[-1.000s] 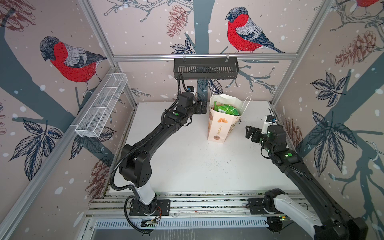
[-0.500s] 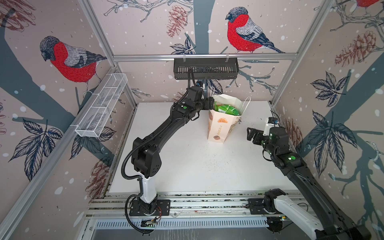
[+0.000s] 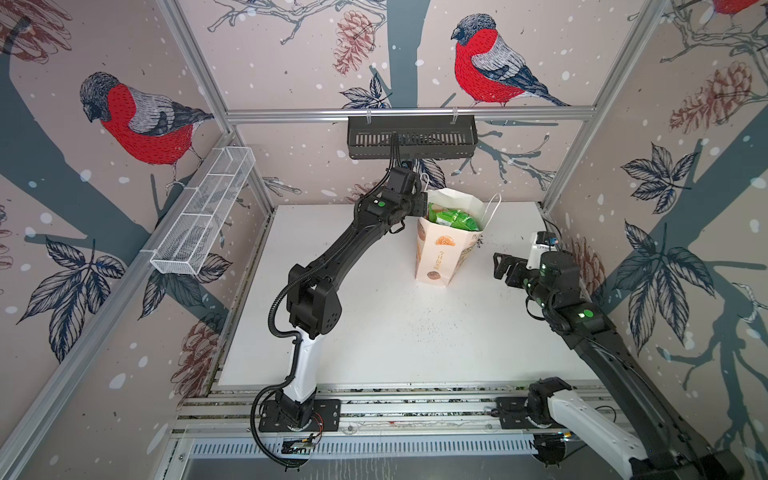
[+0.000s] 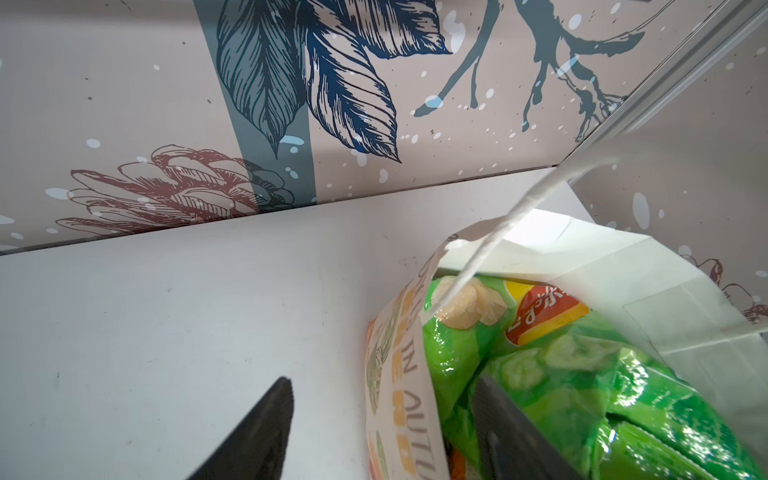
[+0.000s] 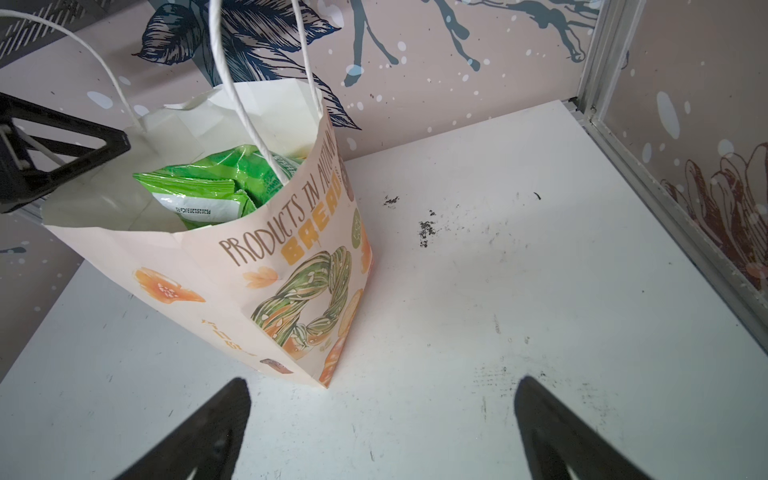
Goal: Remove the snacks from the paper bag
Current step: 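Reach the left gripper to the bag rim while the right gripper approaches the bag, then grip the bag rim with the left gripper while the right gripper moves over it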
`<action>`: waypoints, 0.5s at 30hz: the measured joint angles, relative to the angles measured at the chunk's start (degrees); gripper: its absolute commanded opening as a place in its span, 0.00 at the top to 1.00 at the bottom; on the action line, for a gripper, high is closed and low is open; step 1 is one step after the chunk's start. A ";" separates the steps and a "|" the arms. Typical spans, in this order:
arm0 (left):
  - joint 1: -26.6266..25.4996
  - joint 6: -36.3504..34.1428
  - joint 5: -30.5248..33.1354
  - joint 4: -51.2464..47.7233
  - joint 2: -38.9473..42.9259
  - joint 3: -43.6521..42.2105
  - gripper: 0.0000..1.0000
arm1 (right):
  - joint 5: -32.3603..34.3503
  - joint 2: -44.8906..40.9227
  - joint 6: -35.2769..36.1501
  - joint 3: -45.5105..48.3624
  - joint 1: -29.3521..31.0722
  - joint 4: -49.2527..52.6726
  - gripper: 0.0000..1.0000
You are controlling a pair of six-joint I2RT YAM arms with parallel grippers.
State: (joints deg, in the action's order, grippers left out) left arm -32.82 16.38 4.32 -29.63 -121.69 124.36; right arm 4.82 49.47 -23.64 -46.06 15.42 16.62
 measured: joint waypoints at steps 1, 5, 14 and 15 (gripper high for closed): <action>0.00 0.00 -0.02 -0.52 -0.74 1.11 0.35 | -0.02 0.42 0.00 -0.44 0.00 0.00 0.00; 0.00 -0.31 -0.07 -2.19 -3.52 5.16 0.37 | -0.33 2.43 0.02 -2.45 0.00 0.20 0.00; 0.00 -0.31 -1.05 -2.78 -5.66 7.63 0.53 | -1.77 4.31 0.09 -4.33 0.15 0.90 0.00; 0.00 -0.31 -1.33 -2.78 -5.95 7.93 0.54 | -1.79 4.31 0.11 -4.42 0.15 0.98 0.00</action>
State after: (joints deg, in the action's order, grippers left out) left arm -32.82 16.08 2.98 -32.40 -127.63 132.29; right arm 3.03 53.78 -23.53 -50.48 15.57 17.61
